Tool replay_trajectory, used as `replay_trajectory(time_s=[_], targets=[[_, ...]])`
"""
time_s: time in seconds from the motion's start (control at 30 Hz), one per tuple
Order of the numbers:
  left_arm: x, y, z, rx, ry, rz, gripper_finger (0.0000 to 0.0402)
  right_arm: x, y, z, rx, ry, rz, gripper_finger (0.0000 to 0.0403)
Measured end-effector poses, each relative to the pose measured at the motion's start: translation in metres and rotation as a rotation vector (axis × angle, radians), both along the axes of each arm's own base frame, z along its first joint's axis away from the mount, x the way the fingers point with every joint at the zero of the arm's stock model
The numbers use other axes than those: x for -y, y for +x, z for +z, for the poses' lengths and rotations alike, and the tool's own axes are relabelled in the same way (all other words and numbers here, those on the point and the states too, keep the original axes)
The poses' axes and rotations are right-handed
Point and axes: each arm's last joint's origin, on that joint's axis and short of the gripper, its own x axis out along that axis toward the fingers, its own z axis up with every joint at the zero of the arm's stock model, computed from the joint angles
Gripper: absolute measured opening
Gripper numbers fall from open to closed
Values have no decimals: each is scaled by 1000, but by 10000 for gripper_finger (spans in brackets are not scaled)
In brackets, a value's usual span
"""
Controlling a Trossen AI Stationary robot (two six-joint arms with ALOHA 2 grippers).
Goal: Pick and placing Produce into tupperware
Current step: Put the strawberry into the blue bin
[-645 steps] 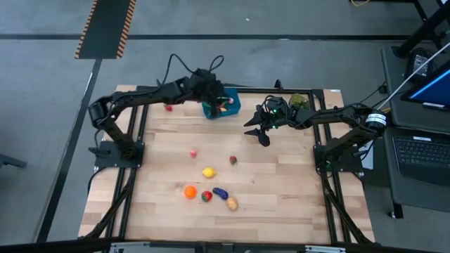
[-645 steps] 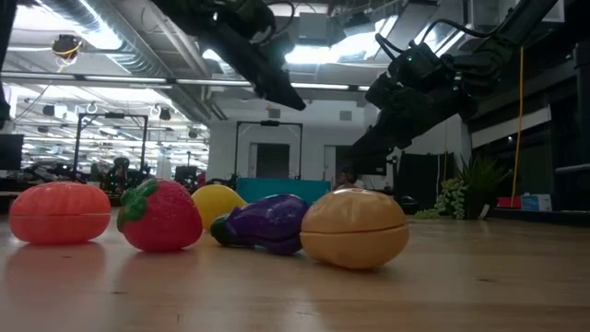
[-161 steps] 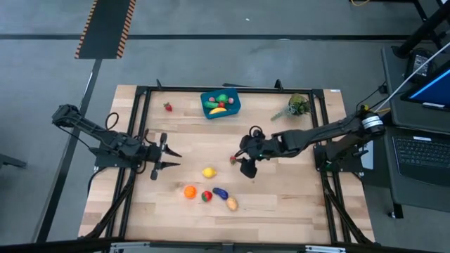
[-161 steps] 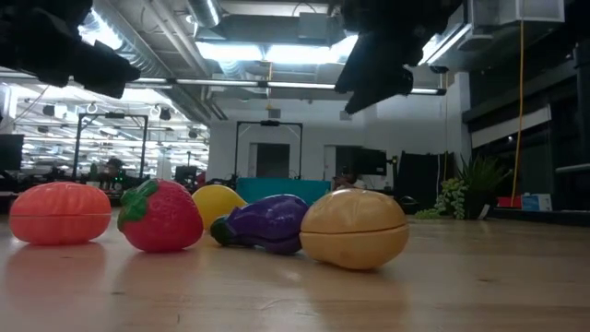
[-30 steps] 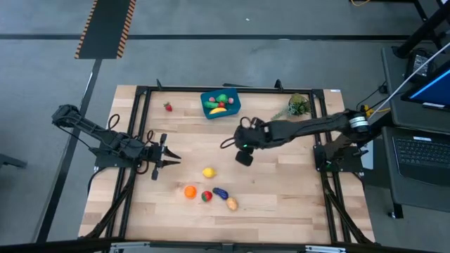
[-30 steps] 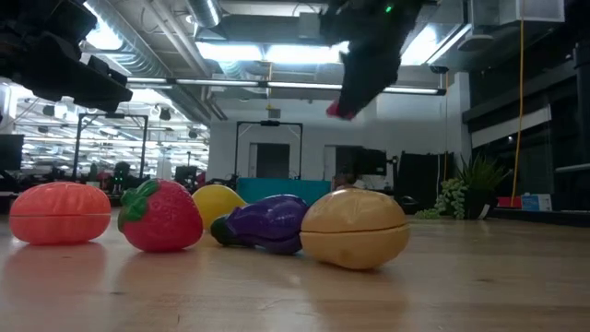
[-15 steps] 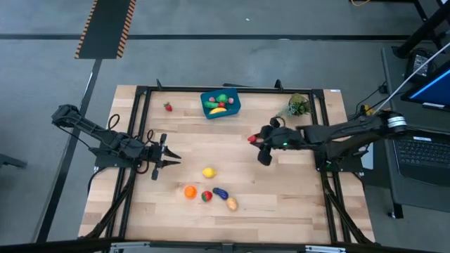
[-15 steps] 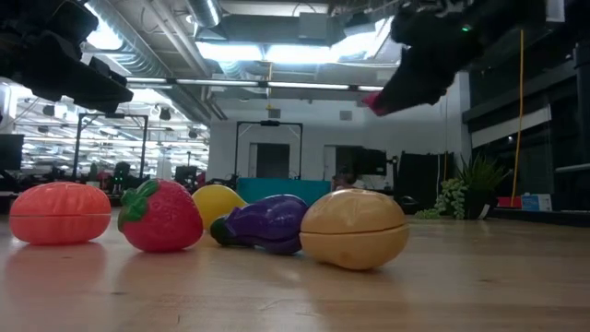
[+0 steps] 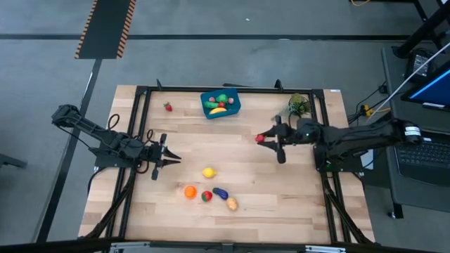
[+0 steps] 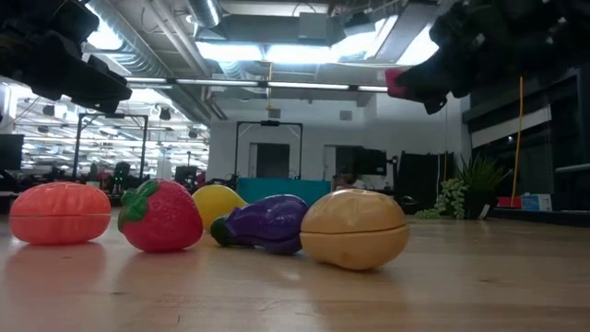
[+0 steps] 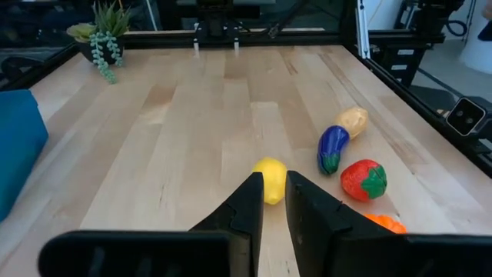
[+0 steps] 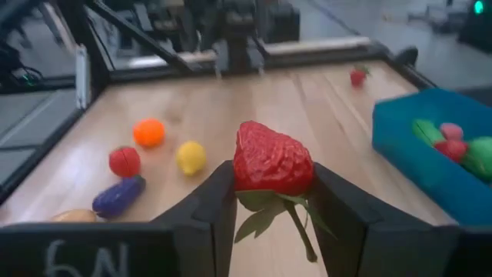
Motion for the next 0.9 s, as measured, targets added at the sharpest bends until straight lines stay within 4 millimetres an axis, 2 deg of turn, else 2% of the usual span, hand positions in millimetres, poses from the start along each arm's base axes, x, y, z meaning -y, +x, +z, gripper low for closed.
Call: replay_trajectory(time_s=[0.33,0.63,0.9], targets=[[0,0,0,1,6,0,30,11,-16,-13,212,-62,52,137],[-4,0,1,22,28,120,12,21,-19,-9,266,-191,100,137],[-4,1,6,68,8,157,1,33,-23,-10,258,-192,128,137]])
